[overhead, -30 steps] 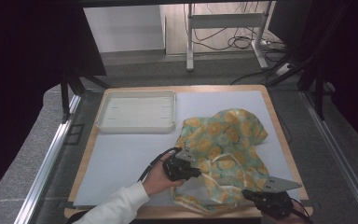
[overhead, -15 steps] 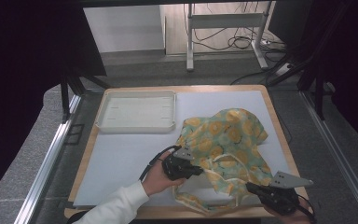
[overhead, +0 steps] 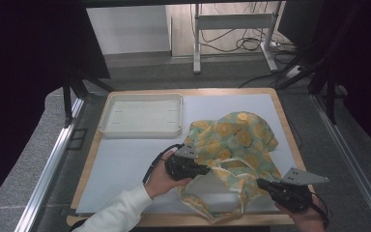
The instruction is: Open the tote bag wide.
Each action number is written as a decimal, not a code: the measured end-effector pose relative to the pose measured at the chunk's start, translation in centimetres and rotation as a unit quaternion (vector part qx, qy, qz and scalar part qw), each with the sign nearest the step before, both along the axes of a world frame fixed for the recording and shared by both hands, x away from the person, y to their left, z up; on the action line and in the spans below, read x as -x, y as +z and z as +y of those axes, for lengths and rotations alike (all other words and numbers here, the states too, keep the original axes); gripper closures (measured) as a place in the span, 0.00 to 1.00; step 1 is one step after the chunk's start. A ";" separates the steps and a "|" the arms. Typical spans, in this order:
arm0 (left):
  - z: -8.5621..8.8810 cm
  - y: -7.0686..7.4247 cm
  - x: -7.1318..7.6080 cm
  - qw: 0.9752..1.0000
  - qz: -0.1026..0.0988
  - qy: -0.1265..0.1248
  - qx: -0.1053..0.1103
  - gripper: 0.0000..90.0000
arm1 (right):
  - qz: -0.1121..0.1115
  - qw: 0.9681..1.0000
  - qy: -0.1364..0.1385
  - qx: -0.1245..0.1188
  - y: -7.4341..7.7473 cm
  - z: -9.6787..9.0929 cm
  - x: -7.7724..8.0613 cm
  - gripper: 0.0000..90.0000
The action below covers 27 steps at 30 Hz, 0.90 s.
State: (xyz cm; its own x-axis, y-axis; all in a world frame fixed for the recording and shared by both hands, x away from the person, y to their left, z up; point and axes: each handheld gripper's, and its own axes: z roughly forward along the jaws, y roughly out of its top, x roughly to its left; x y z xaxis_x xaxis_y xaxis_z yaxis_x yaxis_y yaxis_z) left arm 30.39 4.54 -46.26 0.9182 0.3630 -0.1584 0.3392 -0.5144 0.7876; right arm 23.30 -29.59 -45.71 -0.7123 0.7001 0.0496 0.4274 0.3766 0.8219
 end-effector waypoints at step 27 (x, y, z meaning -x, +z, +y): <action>1.2 2.3 -0.9 0.999 -0.001 0.006 0.040 0.99 | -0.045 0.999 -0.020 0.012 4.8 1.0 -5.8 0.99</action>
